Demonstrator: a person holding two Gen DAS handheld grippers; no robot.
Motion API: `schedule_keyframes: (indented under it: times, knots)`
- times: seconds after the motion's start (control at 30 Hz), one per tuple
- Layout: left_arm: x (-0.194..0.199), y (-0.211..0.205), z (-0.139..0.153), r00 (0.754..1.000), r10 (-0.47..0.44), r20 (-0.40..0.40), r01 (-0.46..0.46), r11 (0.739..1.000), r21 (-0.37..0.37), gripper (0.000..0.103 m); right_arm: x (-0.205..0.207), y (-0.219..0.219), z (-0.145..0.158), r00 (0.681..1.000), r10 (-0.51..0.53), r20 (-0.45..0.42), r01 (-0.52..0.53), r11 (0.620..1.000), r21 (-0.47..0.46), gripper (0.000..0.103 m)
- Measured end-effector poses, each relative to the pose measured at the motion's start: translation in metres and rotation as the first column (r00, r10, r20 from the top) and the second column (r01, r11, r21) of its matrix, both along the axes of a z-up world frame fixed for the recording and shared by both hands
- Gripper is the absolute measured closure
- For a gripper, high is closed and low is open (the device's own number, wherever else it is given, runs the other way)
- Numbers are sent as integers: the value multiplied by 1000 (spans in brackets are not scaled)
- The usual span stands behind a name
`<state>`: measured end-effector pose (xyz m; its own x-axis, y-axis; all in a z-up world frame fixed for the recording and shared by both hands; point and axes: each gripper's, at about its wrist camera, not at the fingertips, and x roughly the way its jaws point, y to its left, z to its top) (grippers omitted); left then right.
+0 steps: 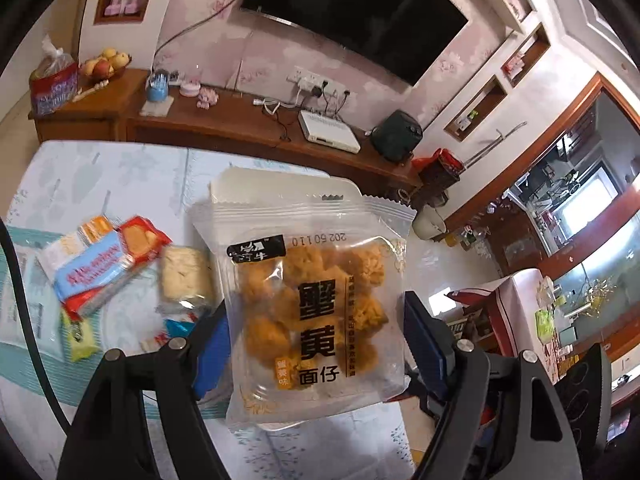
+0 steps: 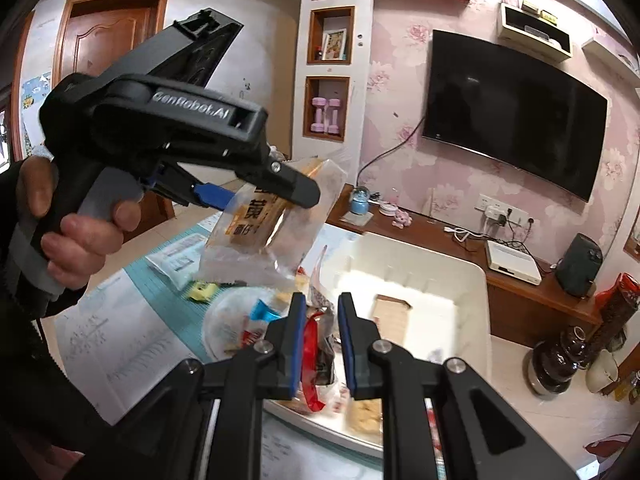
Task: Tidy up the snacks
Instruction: 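Carry both bags over the white bin and open both tools, then move both tools back from the bin to the snack pile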
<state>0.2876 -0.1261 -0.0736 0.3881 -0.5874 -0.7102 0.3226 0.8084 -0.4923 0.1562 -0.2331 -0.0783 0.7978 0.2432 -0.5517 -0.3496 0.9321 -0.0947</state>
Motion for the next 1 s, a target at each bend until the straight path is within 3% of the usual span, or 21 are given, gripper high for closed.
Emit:
schedule_keyframes:
  times: [0.23, 0.37, 0.57, 0.9, 1.0]
  knots:
    - [4, -35, -7, 1000, -6, -14, 7, 999, 46, 22, 10, -39, -9, 995, -104, -8, 104, 994, -18, 86]
    - [6, -41, -4, 1000, -4, -12, 4, 1000, 20, 21, 14, -55, -12, 986, -167, -12, 168, 986, 15, 86]
    - [8, -42, 3, 1000, 13, 14, -14, 998, 54, 21, 14, -74, -19, 974, -221, -57, 223, 975, 26, 75]
    - [-4, -8, -8, 993, 119, -28, -113, 983, 147, 21, 20, -83, -30, 958, -240, -154, 254, 964, 78, 72]
    - [-8, 6, -12, 989, 148, -28, -141, 973, 185, 21, 22, -74, -28, 945, -275, -179, 286, 957, 40, 72]
